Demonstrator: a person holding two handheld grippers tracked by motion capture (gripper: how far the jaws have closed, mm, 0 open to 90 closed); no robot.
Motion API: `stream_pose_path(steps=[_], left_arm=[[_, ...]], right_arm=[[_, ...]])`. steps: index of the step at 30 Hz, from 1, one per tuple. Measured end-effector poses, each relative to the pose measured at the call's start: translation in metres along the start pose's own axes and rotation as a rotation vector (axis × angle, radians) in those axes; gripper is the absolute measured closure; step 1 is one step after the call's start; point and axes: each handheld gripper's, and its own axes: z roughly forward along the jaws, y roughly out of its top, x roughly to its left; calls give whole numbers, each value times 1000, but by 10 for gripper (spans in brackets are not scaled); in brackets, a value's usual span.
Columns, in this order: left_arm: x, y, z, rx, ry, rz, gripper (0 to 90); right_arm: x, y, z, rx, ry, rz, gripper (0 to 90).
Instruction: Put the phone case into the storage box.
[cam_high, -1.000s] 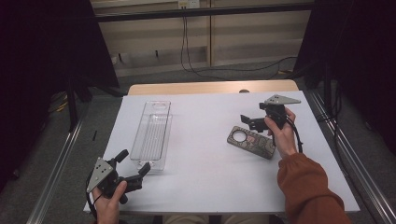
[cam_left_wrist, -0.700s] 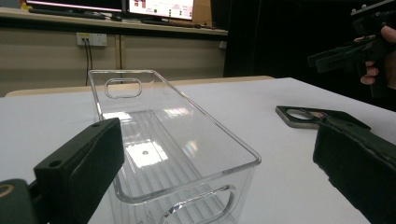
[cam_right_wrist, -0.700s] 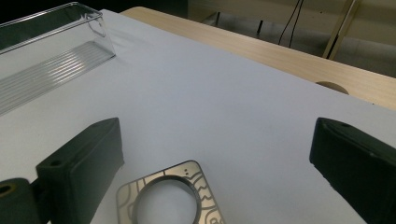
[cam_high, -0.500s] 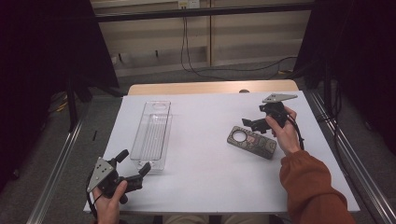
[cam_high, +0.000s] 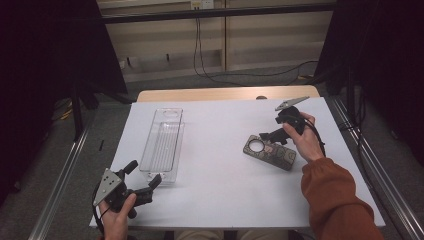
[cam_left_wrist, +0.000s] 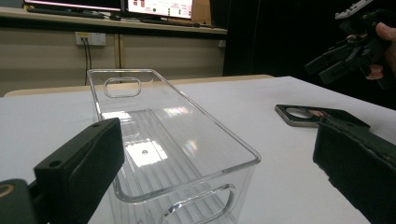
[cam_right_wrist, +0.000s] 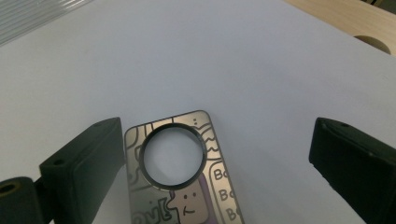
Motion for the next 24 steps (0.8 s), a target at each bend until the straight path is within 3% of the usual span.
stream_pose_path(steps=[5,8,12,24], left_arm=[[0,0,0,3,6,-1,21],[0,0,1,5,-6,6,21],[0,0,1,6,0,3,21],[0,0,1,9,-7,5,21]], right_arm=[[1,0,3,58,19,-9,35],[1,0,5,112,71,-16,37],[2,4,6,162,77,-52,37],[3,2,12,241,104,-114,39]])
